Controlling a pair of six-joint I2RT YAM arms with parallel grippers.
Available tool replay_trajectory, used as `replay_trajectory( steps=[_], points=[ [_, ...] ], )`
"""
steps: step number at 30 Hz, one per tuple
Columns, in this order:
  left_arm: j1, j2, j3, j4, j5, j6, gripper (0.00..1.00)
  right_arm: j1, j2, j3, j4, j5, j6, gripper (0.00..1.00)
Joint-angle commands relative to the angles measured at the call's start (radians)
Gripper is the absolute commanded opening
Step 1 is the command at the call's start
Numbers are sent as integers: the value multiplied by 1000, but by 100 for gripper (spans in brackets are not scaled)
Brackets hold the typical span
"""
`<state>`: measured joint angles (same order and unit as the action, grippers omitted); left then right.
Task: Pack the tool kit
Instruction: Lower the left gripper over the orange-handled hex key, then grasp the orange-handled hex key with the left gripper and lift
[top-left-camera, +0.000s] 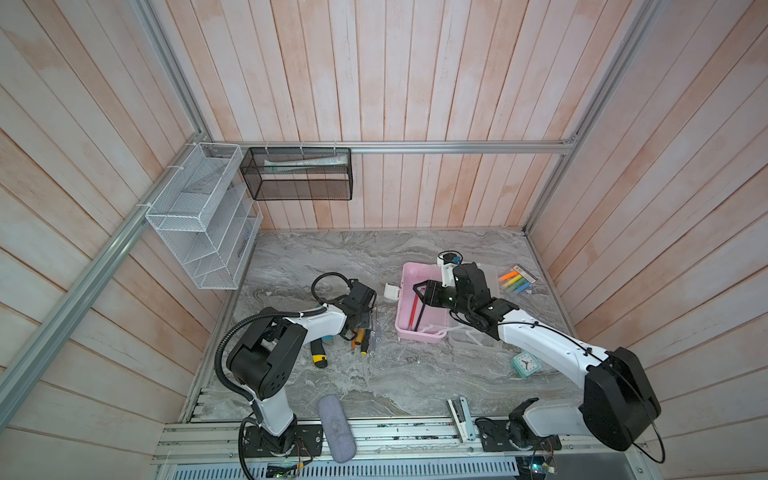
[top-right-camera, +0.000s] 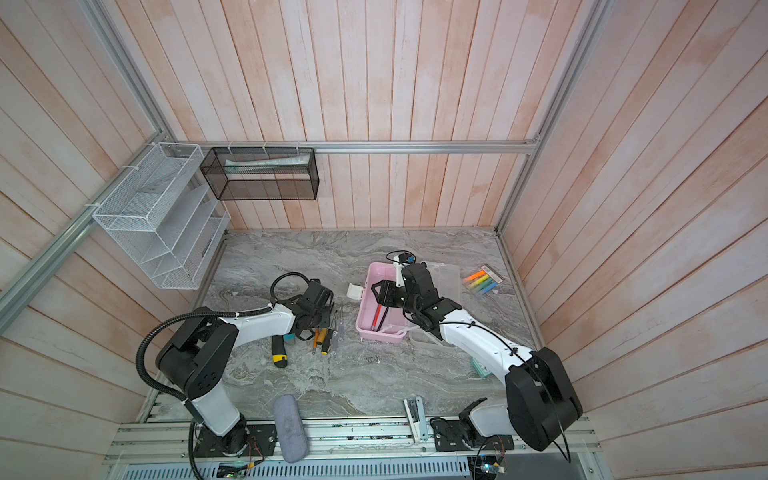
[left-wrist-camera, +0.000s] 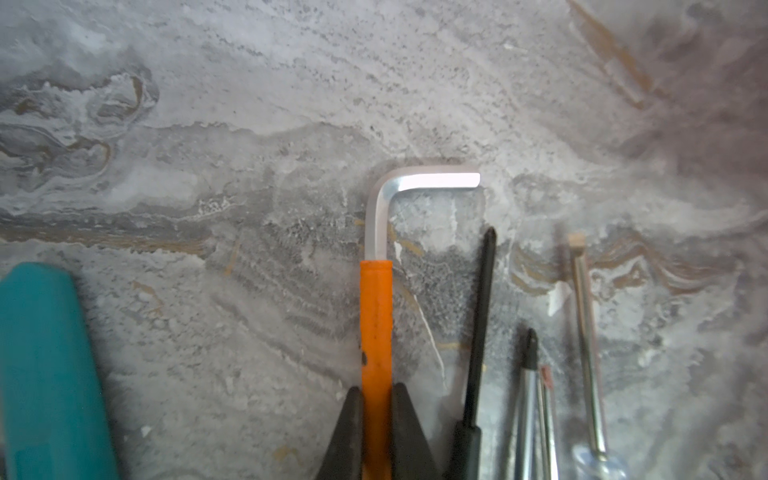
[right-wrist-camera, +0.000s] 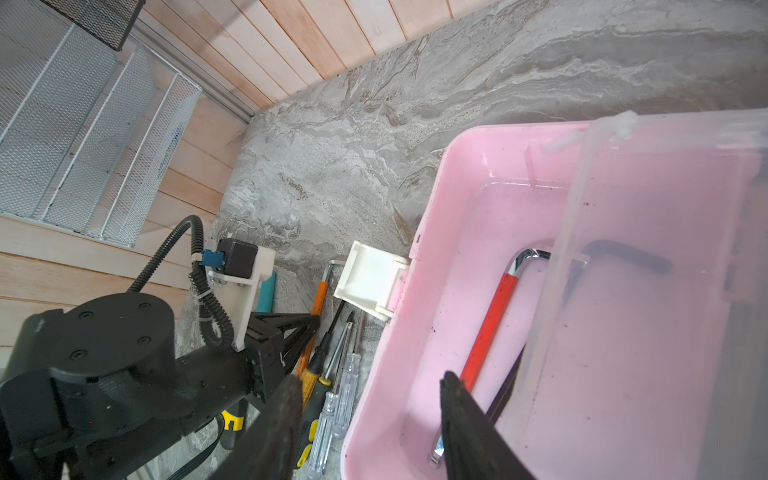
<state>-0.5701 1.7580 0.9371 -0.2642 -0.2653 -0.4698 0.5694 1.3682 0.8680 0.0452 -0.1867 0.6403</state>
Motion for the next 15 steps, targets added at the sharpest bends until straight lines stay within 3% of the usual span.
replay_trajectory(
  steps=[1, 7, 15],
  points=[
    [6, -15, 23, -61, -70, 12, 0, -3, 14, -11, 33, -30, 17, 53],
    [12, -118, 67, -113, -116, 44, 0, -8, 3, -11, 43, -33, 25, 53],
    [-75, -217, 209, -79, 57, -29, 0, -48, -50, -18, 47, -32, 33, 53]
  ],
)
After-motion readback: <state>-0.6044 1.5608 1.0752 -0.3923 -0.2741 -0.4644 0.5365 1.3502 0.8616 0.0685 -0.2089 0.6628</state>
